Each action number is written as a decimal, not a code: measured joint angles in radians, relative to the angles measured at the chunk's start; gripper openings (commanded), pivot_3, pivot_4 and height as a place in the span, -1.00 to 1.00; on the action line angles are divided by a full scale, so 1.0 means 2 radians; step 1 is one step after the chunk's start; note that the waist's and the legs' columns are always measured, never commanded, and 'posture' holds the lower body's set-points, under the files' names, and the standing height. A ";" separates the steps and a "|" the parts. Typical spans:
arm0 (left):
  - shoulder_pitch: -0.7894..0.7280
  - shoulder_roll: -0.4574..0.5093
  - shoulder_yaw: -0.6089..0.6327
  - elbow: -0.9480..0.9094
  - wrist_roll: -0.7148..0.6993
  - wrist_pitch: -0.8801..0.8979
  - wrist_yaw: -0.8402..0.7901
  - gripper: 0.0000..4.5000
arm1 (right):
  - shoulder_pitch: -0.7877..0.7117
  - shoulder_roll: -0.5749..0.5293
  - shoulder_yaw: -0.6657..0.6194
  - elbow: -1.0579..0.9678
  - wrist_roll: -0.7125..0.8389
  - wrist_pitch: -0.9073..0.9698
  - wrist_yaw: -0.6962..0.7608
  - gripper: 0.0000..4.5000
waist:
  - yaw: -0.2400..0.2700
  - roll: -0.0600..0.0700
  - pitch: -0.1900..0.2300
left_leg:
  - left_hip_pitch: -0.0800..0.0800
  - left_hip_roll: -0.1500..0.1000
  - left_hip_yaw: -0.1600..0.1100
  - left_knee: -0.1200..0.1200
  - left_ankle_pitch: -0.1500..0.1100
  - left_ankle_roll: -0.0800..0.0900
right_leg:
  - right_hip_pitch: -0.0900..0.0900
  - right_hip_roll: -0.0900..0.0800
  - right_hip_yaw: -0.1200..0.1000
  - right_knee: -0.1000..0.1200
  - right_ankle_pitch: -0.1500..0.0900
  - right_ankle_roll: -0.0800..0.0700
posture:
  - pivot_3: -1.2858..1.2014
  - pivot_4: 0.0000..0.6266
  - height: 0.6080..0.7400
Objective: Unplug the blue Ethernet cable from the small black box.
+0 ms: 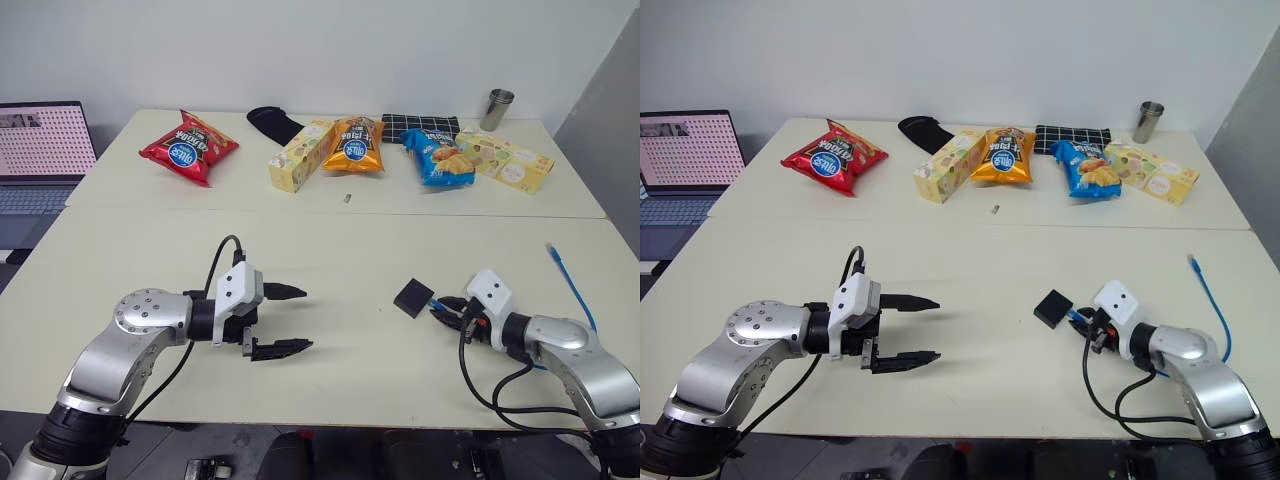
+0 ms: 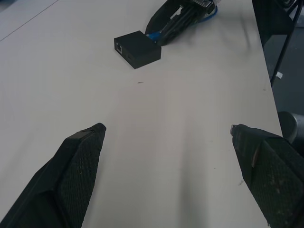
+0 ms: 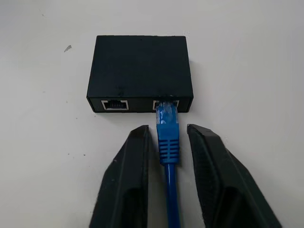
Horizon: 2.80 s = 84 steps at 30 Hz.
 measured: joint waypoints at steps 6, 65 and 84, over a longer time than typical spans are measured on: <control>-0.016 -0.030 0.002 0.022 -0.005 0.012 0.027 1.00 | -0.023 -0.025 0.014 -0.004 -0.031 -0.045 0.026 -0.94 | 0.000 0.000 0.000 | 0.000 0.000 0.000 0.000 0.000 0.000 | 0.000 0.000 0.000 0.000 0.000 0.000 | 0.03 -0.52 1.00; -0.130 -0.078 -0.019 0.106 -0.144 0.167 -0.026 -0.65 | -0.139 0.004 0.003 -0.138 0.286 0.088 0.037 0.15 | -0.001 0.000 0.000 | 0.000 0.000 -0.001 0.001 0.000 0.000 | 0.000 0.000 -0.001 0.000 0.000 0.000 | 0.03 -0.52 1.00; -0.136 -0.082 -0.016 0.111 -0.146 0.166 -0.055 -0.65 | -0.159 0.052 0.018 -0.102 0.337 0.191 0.009 0.15 | -0.002 0.000 0.000 | 0.000 0.000 -0.001 0.000 0.000 0.000 | 0.000 0.000 -0.001 0.000 0.000 0.000 | 0.03 -0.52 1.00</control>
